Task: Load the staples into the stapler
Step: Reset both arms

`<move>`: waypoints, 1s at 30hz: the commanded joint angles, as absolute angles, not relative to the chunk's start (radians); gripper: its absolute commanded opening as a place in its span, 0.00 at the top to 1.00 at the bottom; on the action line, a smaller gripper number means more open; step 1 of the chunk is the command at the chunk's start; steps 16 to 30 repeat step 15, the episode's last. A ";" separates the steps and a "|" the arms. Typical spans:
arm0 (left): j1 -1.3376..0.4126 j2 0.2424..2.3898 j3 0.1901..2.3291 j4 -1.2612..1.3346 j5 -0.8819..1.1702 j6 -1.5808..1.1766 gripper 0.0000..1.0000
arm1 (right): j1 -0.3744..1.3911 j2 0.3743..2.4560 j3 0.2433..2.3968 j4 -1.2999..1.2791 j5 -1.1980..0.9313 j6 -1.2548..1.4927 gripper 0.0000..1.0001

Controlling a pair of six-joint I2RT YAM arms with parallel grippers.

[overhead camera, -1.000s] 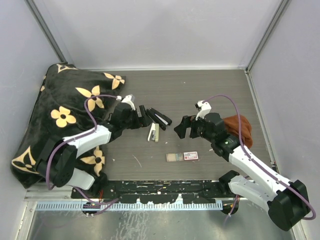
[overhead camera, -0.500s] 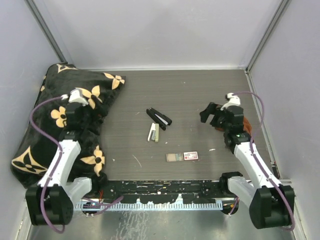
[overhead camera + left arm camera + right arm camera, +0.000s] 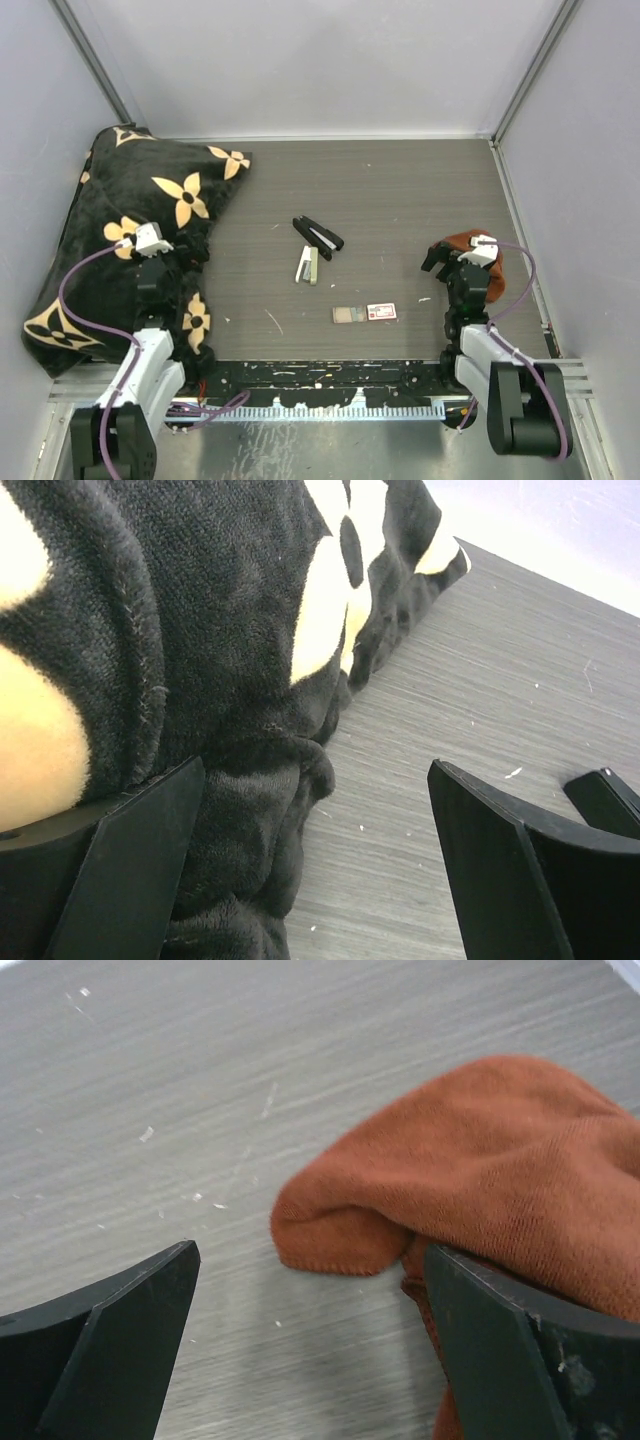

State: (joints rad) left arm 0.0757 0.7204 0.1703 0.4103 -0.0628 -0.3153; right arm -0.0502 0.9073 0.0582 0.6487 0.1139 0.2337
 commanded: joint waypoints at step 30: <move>0.064 0.960 0.196 0.624 -0.119 -0.300 0.02 | -0.050 1.097 0.090 0.966 0.117 0.183 0.00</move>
